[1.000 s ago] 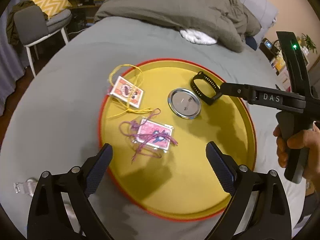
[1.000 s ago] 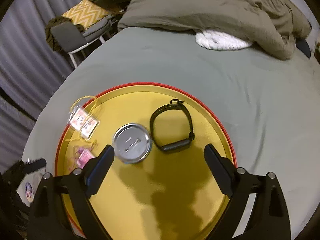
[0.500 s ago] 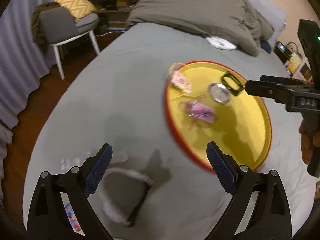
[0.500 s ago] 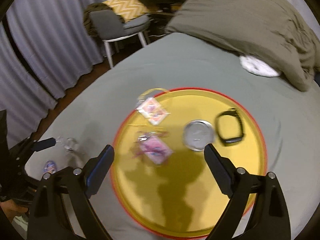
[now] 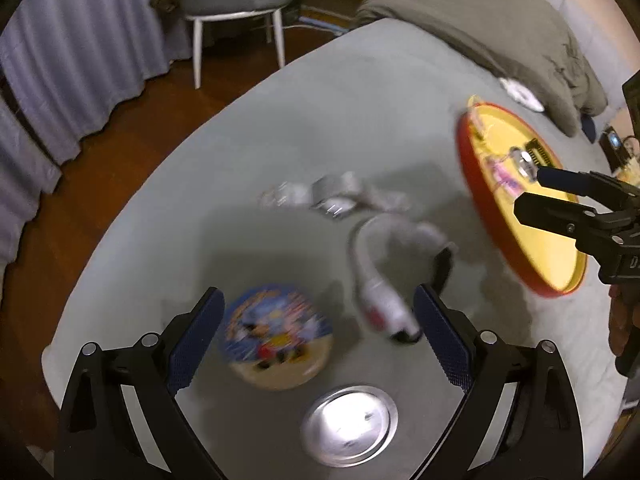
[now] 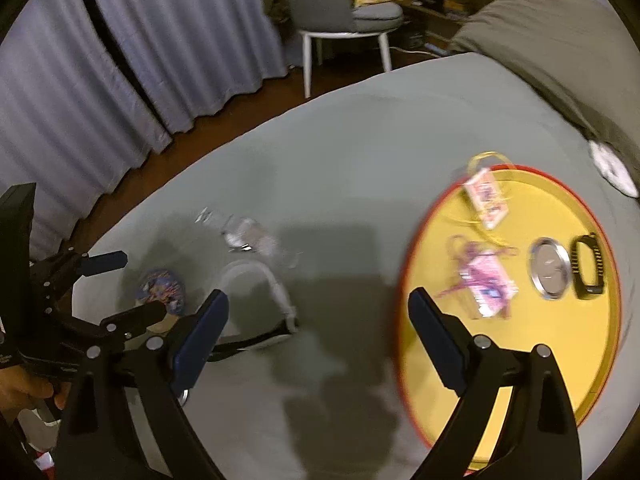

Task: Organize jewelry
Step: 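Move both open tools to the white headphones and Mickey birthday badge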

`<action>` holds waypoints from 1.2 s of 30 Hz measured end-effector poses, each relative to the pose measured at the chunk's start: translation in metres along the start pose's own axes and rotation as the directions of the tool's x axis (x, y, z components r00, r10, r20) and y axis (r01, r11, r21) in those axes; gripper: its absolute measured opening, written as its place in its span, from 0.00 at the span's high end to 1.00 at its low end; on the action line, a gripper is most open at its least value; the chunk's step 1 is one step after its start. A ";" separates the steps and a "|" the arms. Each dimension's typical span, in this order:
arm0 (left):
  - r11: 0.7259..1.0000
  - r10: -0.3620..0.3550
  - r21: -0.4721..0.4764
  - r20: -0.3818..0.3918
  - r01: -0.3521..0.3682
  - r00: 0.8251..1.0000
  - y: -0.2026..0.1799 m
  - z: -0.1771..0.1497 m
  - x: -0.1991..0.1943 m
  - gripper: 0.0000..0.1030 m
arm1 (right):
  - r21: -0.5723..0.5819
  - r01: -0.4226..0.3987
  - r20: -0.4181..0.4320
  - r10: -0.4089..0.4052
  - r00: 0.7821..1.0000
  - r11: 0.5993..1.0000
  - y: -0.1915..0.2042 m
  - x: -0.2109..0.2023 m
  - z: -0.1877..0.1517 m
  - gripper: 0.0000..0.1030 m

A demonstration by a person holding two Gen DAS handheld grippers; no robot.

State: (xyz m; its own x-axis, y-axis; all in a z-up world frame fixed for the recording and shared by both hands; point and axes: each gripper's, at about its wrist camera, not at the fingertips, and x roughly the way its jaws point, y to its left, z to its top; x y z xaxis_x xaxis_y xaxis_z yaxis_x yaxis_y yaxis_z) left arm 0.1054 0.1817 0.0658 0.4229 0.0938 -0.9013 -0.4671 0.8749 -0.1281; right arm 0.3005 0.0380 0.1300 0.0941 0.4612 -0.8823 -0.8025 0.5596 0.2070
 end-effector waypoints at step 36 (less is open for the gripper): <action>0.982 0.134 0.137 -0.015 -0.131 0.991 0.010 -0.039 0.048 0.19 | -0.009 0.114 -0.197 -0.113 0.974 0.993 0.039 0.111 -0.014 0.15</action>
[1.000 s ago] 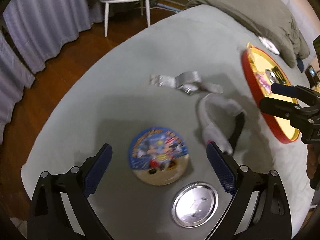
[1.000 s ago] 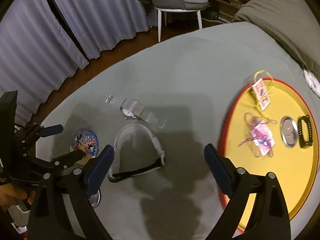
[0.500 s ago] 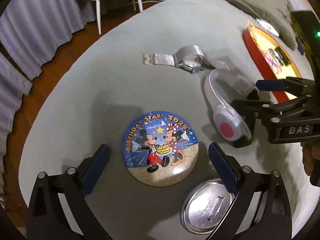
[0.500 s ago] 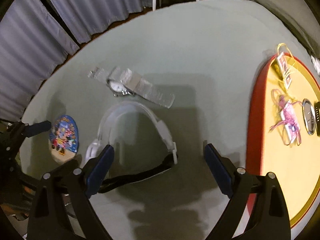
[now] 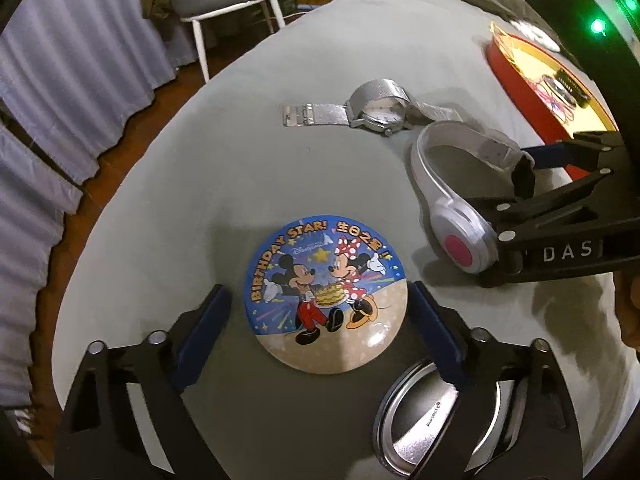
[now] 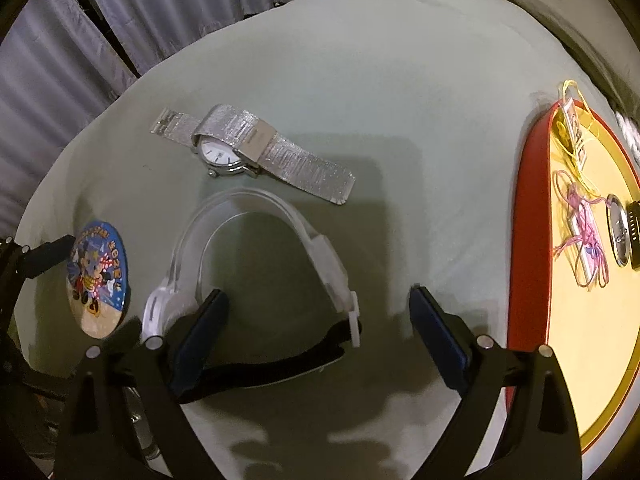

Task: Organize jewelry
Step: 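Move both open tools to the white headphones and Mickey birthday badge, then grasp the white headphones with the right tool while the left tool grasps the Mickey badge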

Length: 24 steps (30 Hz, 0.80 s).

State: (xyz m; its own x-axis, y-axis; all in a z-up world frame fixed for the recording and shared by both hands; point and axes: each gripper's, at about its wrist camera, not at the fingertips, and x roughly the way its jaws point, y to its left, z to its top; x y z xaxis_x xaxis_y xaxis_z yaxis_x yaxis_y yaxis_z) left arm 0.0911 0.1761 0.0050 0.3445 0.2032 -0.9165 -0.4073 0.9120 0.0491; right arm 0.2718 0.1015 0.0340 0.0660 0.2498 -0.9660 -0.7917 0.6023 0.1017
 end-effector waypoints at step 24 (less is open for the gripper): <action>1.000 -0.013 -0.024 0.065 0.015 0.998 -0.010 0.013 -0.041 0.30 | 0.118 -0.104 0.191 0.080 0.978 0.987 -0.031 -0.060 -0.034 0.88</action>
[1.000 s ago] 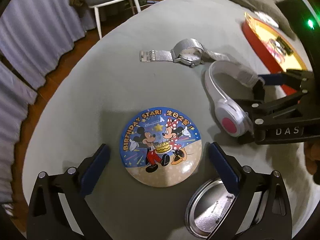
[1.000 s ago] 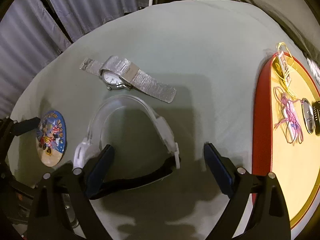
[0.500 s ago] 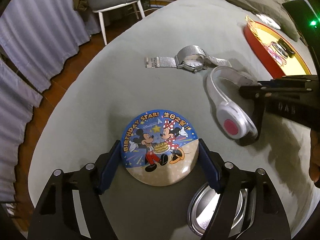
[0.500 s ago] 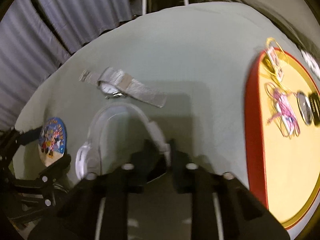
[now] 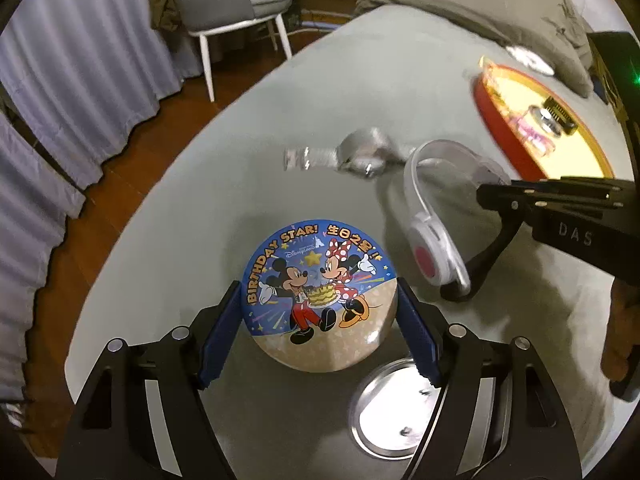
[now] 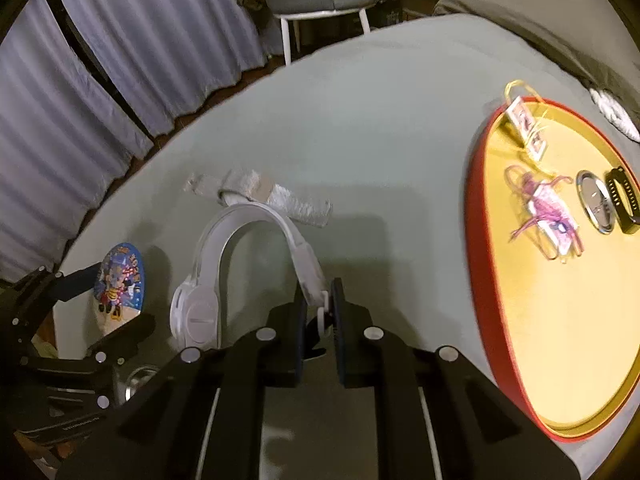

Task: Organize jewelry
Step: 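Grasp the white headphones with the right tool while the left tool grasps the Mickey badge, then carry the headphones with the right tool while the left tool carries the Mickey badge into the tray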

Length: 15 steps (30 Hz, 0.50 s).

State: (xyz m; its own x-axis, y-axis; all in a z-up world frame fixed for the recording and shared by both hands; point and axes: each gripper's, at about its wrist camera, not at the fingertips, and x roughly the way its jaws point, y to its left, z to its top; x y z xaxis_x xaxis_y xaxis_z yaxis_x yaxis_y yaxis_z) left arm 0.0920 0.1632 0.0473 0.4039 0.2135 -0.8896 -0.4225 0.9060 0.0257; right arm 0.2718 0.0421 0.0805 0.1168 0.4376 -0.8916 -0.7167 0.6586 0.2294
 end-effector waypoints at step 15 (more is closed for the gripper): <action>0.988 -0.137 0.087 0.115 0.127 0.984 -0.098 0.075 -0.032 0.30 | 0.196 0.084 0.135 -0.112 0.985 0.977 -0.103 -0.082 0.010 0.88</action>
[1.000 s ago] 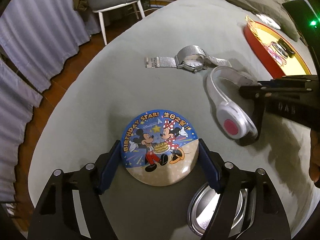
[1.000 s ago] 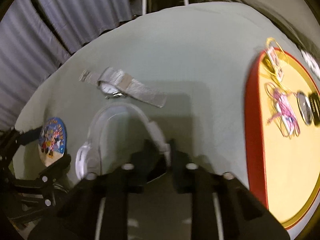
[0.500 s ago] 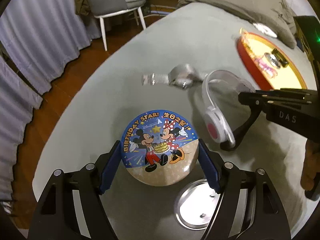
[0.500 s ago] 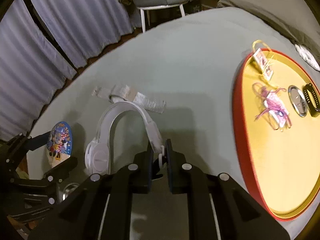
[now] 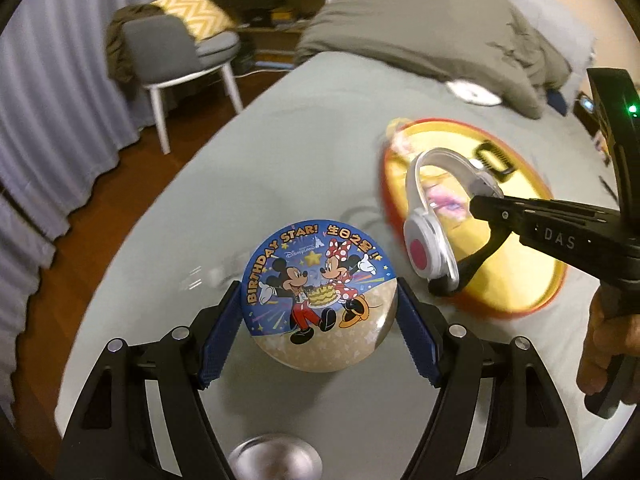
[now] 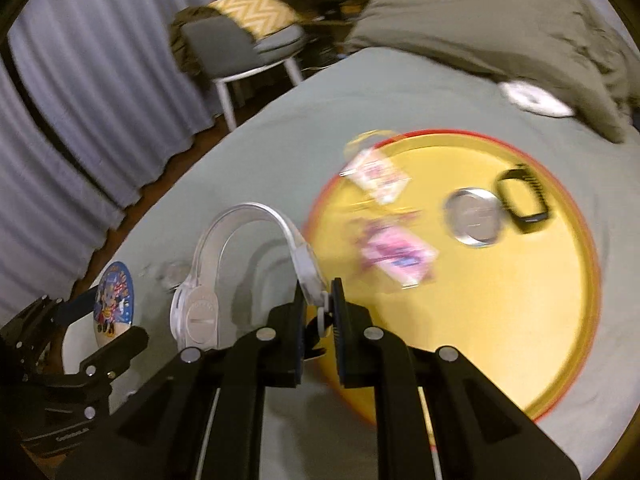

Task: Organize jewelry
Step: 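Carry the headphones with the right tool while the left tool carries the Mickey badge into the tray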

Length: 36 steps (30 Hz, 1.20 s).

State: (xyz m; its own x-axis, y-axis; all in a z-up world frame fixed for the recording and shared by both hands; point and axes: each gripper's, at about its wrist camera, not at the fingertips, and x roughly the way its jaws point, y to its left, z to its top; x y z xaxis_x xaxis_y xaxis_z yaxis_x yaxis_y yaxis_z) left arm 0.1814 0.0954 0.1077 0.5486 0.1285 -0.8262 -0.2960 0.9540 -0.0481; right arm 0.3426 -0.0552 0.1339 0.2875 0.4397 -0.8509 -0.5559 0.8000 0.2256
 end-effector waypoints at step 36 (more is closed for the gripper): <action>0.936 -0.214 0.252 -0.149 0.246 0.965 -0.241 0.019 0.144 0.30 | 0.188 0.286 -0.122 -0.267 0.956 0.939 -0.229 0.036 -0.005 0.88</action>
State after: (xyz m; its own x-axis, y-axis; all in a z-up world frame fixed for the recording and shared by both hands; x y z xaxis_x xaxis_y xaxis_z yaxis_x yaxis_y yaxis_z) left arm 0.3465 -0.1110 0.0110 0.4768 -0.1204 -0.8707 0.0552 0.9927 -0.1070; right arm 0.4762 -0.2246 0.0497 0.3284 0.1571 -0.9314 -0.2933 0.9543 0.0575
